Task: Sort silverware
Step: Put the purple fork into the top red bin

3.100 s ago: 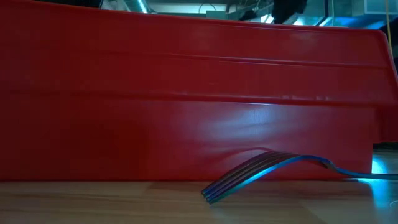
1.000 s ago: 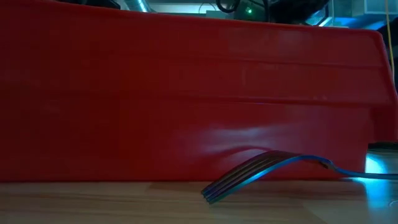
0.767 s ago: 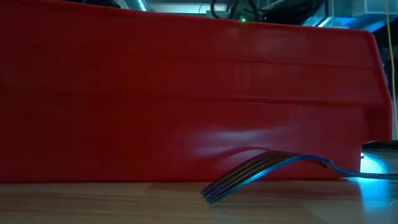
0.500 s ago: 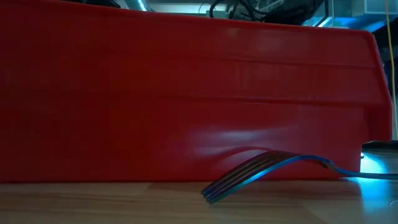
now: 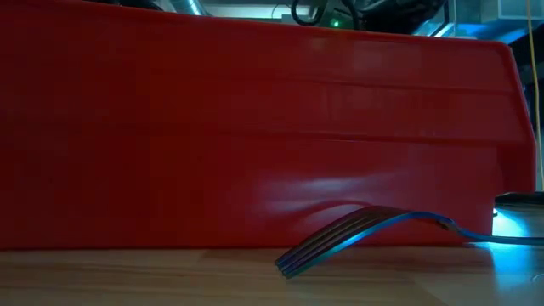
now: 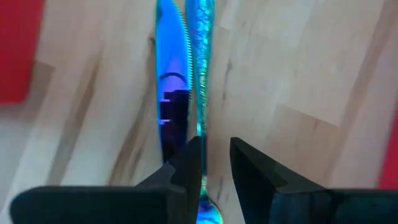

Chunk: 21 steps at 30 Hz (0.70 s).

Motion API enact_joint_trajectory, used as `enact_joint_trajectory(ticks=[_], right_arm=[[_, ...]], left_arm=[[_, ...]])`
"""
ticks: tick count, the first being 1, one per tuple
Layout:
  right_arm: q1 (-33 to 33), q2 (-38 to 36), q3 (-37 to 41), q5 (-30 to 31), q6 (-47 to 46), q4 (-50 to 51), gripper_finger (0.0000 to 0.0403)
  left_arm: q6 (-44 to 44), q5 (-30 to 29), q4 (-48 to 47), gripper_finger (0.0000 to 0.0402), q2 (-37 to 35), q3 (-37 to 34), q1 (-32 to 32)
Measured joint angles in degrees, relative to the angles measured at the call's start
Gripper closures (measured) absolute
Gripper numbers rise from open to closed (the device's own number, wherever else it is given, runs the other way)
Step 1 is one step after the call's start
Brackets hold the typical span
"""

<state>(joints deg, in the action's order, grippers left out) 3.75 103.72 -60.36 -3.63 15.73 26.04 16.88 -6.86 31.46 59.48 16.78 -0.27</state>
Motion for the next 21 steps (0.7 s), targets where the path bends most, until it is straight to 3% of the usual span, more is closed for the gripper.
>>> enact_joint_trajectory(ticks=[21], right_arm=[[0.02,1.87,-0.02,-0.92,1.03,1.75,0.0336]], left_arm=[[0.05,0.0,0.01,0.04,0.0,0.0,0.87]])
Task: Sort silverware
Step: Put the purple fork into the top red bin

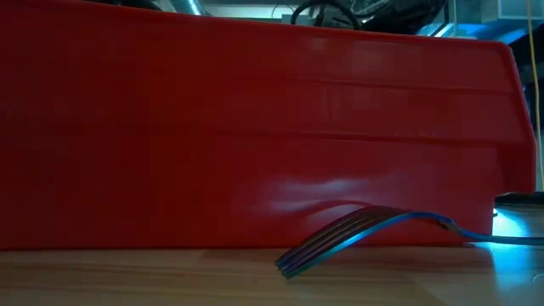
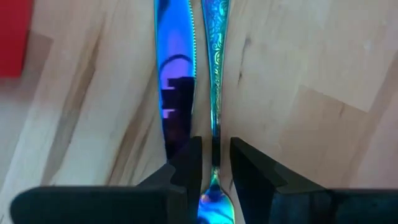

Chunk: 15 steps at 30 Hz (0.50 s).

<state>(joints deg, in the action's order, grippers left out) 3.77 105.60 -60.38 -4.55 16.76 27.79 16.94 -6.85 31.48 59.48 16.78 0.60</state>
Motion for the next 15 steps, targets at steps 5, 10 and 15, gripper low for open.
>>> enact_joint_trajectory(ticks=[5,10,15], right_arm=[[0.02,0.01,0.0,0.73,0.03,-0.31,0.0339],[0.02,0.01,0.0,0.38,0.02,0.08,0.0375],[0.02,0.03,0.0,0.42,-1.2,0.08,0.0394]], left_arm=[[-0.01,0.0,0.02,0.04,-0.02,0.02,0.0],[-0.01,0.0,0.03,0.04,-0.02,0.02,0.0],[-0.01,0.01,0.01,0.04,-0.02,0.02,0.0]])
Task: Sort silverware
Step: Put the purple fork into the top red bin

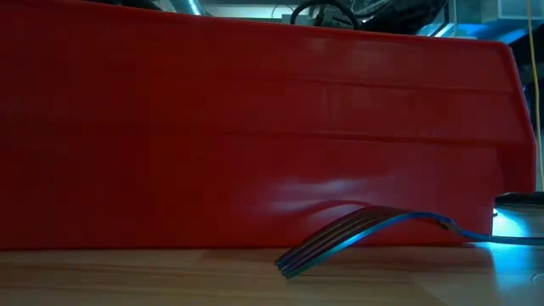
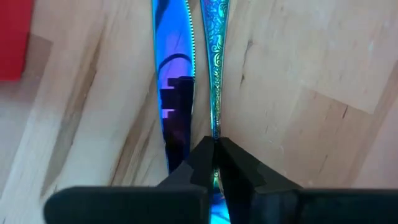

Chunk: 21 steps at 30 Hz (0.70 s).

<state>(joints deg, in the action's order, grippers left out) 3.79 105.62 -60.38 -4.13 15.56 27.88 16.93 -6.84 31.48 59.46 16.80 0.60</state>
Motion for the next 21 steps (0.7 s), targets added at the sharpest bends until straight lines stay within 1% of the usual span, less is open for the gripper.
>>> enact_joint_trajectory(ticks=[3,7,12,21], right_arm=[[0.0,0.01,0.0,0.36,-0.43,0.0,0.0388],[0.0,0.0,0.0,0.77,-2.06,0.07,0.0399],[-0.02,0.02,-0.54,0.51,-6.3,0.77,0.0401],[-0.11,0.13,-5.23,-0.95,-12.1,2.14,0.0402]], left_arm=[[-0.02,-0.01,0.0,0.04,0.0,0.0,0.0],[0.0,-0.01,0.02,0.04,0.0,0.0,0.0],[-0.02,0.0,0.02,0.04,0.01,0.0,0.0],[-0.04,0.01,0.23,0.04,0.0,0.0,-0.02]])
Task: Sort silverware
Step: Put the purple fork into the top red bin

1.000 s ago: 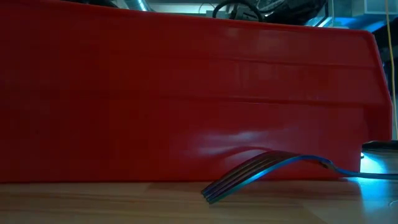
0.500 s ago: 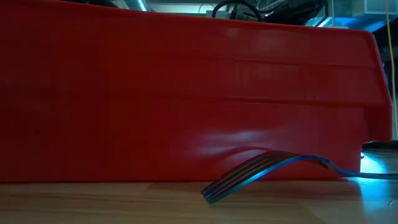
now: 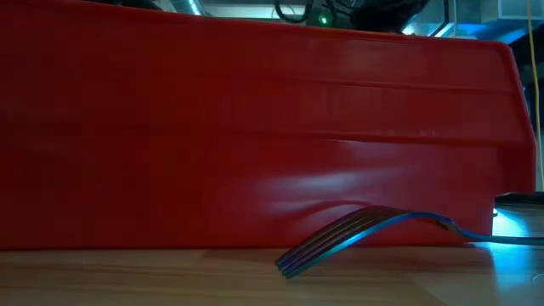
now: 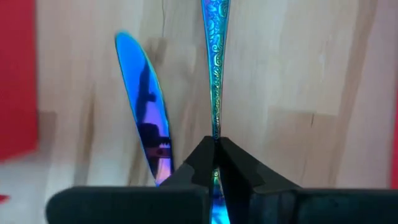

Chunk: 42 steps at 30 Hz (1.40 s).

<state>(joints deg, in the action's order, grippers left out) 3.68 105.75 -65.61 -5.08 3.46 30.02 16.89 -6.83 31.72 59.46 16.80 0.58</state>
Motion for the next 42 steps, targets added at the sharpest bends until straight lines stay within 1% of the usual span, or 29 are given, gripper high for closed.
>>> enact_joint_trajectory(ticks=[5,9,12,16,21,25,31,37,42], right_arm=[[0.02,0.0,-4.7,-0.96,-3.26,4.87,0.0402],[0.0,-0.62,-8.29,-1.12,-3.47,7.95,0.0402],[0.0,-1.86,-10.3,-2.35,-3.61,9.17,0.0402],[-0.09,-4.03,-12.57,-1.88,-4.49,11.07,0.0403],[-3.02,-7.54,-14.61,-0.72,-4.3,11.91,0.0403],[-7.86,-8.86,-16.86,0.48,-1.59,12.38,0.0403],[-18.28,-8.48,-22.16,0.34,6.01,12.44,0.0403],[-30.1,-6.74,-25.47,-3.8,12.25,13.08,0.0403],[-36.17,-3.29,-25.68,-6.37,19.19,12.93,0.0403]], left_arm=[[0.0,0.0,0.55,0.04,0.0,0.0,0.0],[0.0,0.0,0.52,0.04,0.0,0.0,0.0],[0.02,0.0,0.49,0.04,0.0,0.0,0.0],[0.45,0.0,0.53,0.04,0.0,0.0,0.0],[0.54,0.02,0.75,0.04,0.0,0.0,0.0],[1.54,0.0,0.75,0.04,0.0,0.0,0.0],[1.57,0.0,0.73,0.04,0.0,0.0,0.0],[1.24,0.0,0.74,0.04,0.0,0.0,0.0],[1.11,0.02,0.73,0.04,0.0,0.0,0.0]])
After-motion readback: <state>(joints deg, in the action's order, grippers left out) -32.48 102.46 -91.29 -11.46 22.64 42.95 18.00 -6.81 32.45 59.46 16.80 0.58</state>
